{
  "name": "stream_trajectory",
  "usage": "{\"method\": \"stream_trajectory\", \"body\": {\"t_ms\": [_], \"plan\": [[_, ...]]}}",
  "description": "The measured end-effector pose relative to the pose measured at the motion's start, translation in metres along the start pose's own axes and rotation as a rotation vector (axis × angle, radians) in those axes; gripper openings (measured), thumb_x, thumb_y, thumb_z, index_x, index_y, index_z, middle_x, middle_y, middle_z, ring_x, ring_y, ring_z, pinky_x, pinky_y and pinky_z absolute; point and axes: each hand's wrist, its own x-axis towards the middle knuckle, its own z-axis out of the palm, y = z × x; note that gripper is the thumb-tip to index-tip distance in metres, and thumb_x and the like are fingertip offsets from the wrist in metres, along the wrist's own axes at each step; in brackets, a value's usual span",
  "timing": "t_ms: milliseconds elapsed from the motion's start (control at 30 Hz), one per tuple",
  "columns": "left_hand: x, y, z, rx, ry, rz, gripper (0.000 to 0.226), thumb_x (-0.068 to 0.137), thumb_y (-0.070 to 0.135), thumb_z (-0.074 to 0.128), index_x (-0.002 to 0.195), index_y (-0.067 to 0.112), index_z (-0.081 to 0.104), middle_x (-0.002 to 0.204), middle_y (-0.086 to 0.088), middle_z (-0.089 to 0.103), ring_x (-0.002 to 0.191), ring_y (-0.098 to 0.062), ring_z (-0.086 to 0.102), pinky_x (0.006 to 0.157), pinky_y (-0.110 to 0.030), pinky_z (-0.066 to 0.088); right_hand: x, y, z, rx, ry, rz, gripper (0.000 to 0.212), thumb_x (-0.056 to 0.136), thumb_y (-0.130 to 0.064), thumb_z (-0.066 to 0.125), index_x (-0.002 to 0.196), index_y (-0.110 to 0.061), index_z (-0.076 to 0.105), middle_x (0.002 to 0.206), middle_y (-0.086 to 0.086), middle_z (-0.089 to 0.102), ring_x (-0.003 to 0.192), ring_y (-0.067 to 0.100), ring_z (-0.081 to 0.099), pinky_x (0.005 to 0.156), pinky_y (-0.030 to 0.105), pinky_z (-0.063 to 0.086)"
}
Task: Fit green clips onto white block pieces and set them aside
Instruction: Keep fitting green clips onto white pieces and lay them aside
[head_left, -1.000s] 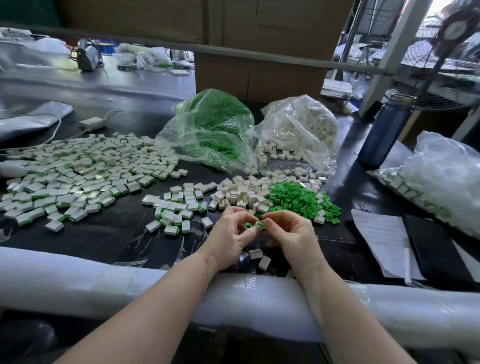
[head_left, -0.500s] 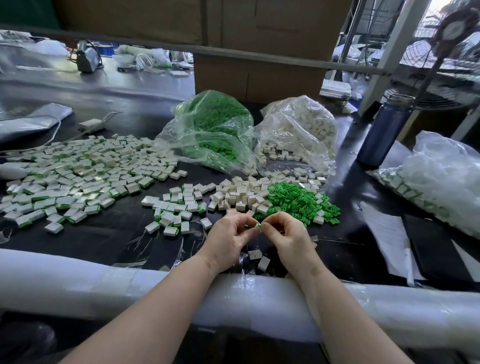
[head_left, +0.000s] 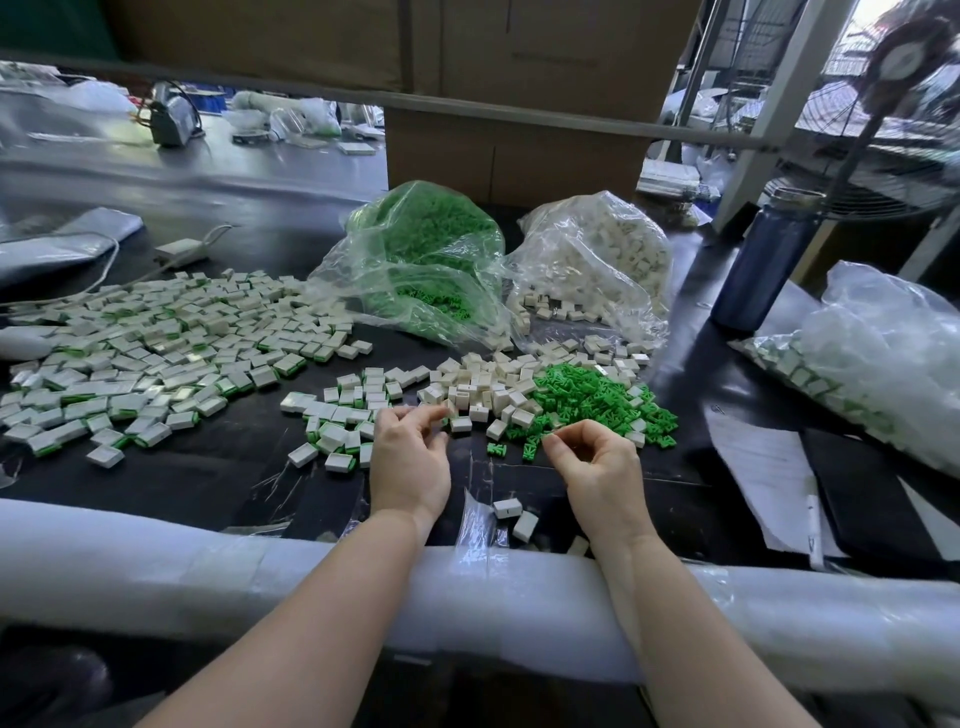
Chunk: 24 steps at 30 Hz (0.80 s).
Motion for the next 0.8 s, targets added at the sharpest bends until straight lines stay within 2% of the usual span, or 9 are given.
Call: {"method": "stream_trajectory", "body": {"t_ms": [67,167,267,367,433,533,667,733,800], "plan": [[0.0,-0.002,0.001,0.081,-0.019,-0.004,0.03,0.088,0.002,0.057,0.117,0.007,0.062,0.122,-0.01,0.043,0.1,-0.012,0.043,0.083,-0.001,0.022,0.001,0.001,0.0,-0.014,0.03,0.003,0.018,0.084,-0.013,0.067,0.067,-0.018,0.062,0.062,-0.005,0.058,0.056,0.004,0.048,0.052,0.009,0.038],[0.001,-0.003,0.004,0.166,-0.082,-0.038,0.037,0.09,0.006,0.055,0.126,-0.001,0.053,0.131,-0.012,0.036,0.12,-0.023,0.038,0.096,-0.013,0.025,0.001,0.001,0.0,-0.03,0.047,0.001,0.018,0.084,-0.013,0.067,0.068,-0.017,0.062,0.062,-0.004,0.058,0.058,0.006,0.049,0.053,0.009,0.039],[-0.001,0.0,0.005,0.268,-0.137,-0.04,0.038,0.091,0.013,0.054,0.127,0.0,0.051,0.135,-0.012,0.03,0.127,-0.026,0.028,0.105,-0.023,0.023,0.002,0.002,0.0,-0.067,0.035,0.008,0.012,0.085,-0.015,0.067,0.073,-0.014,0.064,0.068,-0.002,0.06,0.064,0.01,0.052,0.058,0.012,0.041],[-0.004,0.002,0.006,0.373,-0.169,0.008,0.042,0.093,0.018,0.051,0.134,0.01,0.046,0.14,-0.01,0.022,0.132,-0.026,0.019,0.111,-0.028,0.02,0.002,0.002,0.001,-0.165,0.01,-0.005,0.008,0.086,-0.014,0.065,0.078,-0.014,0.064,0.079,0.001,0.061,0.074,0.015,0.054,0.07,0.025,0.046],[-0.005,0.001,0.008,0.464,-0.205,0.055,0.048,0.095,0.024,0.047,0.141,0.017,0.037,0.144,-0.008,0.016,0.135,-0.025,0.013,0.114,-0.033,0.015,0.001,0.001,0.003,-0.254,-0.035,-0.052,0.007,0.088,-0.011,0.062,0.087,-0.015,0.067,0.091,-0.001,0.056,0.085,0.015,0.052,0.08,0.028,0.045],[-0.004,0.0,0.01,0.574,-0.278,0.104,0.049,0.097,0.032,0.04,0.144,0.023,0.03,0.149,-0.005,0.008,0.139,-0.025,0.004,0.116,-0.036,0.004,-0.001,0.001,0.009,-0.453,-0.151,-0.157,0.025,0.091,-0.017,0.058,0.114,-0.024,0.066,0.106,-0.007,0.044,0.106,0.014,0.043,0.097,0.027,0.034],[-0.003,-0.002,0.011,0.567,-0.295,0.142,0.044,0.096,0.033,0.042,0.139,0.026,0.04,0.149,-0.004,0.014,0.139,-0.024,0.006,0.117,-0.035,0.007,-0.001,0.001,0.014,-0.72,-0.288,-0.201,0.036,0.095,-0.035,0.048,0.128,-0.047,0.049,0.132,-0.007,0.035,0.121,0.015,0.028,0.094,0.029,0.018],[-0.003,-0.003,0.011,0.505,-0.268,0.14,0.04,0.095,0.032,0.045,0.134,0.025,0.048,0.146,-0.003,0.024,0.136,-0.022,0.013,0.115,-0.032,0.011,0.0,0.002,0.016,-0.764,-0.306,-0.197,0.034,0.094,-0.04,0.047,0.128,-0.048,0.05,0.138,-0.007,0.032,0.123,0.016,0.024,0.091,0.029,0.016],[-0.003,-0.003,0.01,0.45,-0.24,0.139,0.034,0.094,0.029,0.049,0.126,0.022,0.056,0.139,-0.003,0.033,0.132,-0.022,0.02,0.112,-0.031,0.016,-0.001,0.001,0.016,-0.745,-0.271,-0.207,0.03,0.093,-0.04,0.05,0.121,-0.044,0.058,0.136,-0.008,0.035,0.121,0.015,0.026,0.088,0.027,0.015]]}}
